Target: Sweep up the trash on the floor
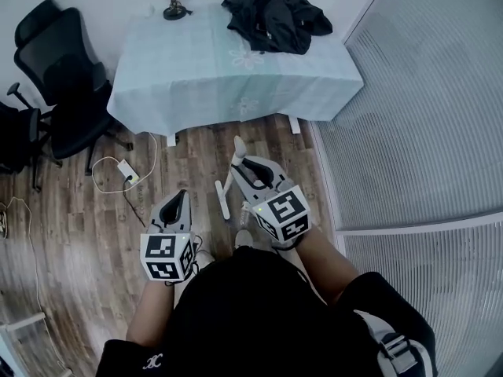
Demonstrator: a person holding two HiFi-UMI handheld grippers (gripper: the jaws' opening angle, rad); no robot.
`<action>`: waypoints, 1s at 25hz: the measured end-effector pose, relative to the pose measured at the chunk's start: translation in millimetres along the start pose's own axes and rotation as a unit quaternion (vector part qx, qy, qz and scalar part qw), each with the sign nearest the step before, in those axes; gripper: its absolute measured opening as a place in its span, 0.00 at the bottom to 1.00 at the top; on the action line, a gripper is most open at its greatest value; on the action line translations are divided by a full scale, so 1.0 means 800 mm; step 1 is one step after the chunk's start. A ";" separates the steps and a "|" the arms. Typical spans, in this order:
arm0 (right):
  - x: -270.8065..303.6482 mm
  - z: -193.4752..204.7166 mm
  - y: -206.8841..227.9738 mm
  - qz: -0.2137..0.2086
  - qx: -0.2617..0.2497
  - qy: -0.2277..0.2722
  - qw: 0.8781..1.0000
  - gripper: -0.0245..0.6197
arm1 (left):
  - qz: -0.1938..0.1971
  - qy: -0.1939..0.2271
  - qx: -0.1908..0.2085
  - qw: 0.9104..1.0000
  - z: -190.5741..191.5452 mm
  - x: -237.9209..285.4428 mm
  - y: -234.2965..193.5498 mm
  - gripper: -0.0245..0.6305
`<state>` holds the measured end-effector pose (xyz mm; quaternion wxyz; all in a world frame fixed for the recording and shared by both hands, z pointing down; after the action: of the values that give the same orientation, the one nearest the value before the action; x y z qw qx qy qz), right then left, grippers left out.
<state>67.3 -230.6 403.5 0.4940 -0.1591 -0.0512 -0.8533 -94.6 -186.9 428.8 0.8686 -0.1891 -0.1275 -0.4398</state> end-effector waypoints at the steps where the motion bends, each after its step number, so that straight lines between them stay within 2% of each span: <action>1: -0.004 -0.014 0.001 -0.002 0.006 0.014 1.000 0.19 | 0.000 0.006 0.009 1.000 -0.012 0.001 0.004 0.03; 5: -0.015 -0.061 0.012 -0.003 0.041 0.057 0.998 0.19 | -0.011 0.026 0.029 0.999 -0.052 0.000 0.011 0.03; 11: -0.022 -0.100 0.018 0.009 0.081 0.077 0.994 0.19 | -0.032 0.044 0.039 0.998 -0.096 -0.008 0.018 0.03; 18: -0.014 -0.095 0.011 -0.003 0.069 0.069 0.995 0.19 | -0.037 0.056 0.043 0.997 -0.118 -0.004 0.028 0.03; 25: -0.001 -0.082 0.020 -0.018 0.052 0.057 0.997 0.19 | -0.051 0.050 0.039 0.997 -0.121 0.012 0.026 0.03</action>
<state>67.1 -254.4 340.0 0.4884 -0.0831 -0.0702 -0.8658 -66.6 -225.5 341.5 0.8571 -0.1265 -0.1107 -0.4869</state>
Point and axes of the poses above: the fingertips, and each gripper's own axes: x forward along the fingers, y to its right, z out of its underside, the point moved 4 cm from there along -x, backward along the fingers, and after that the axes turned 10 degrees about z, right-handed, at the moved point
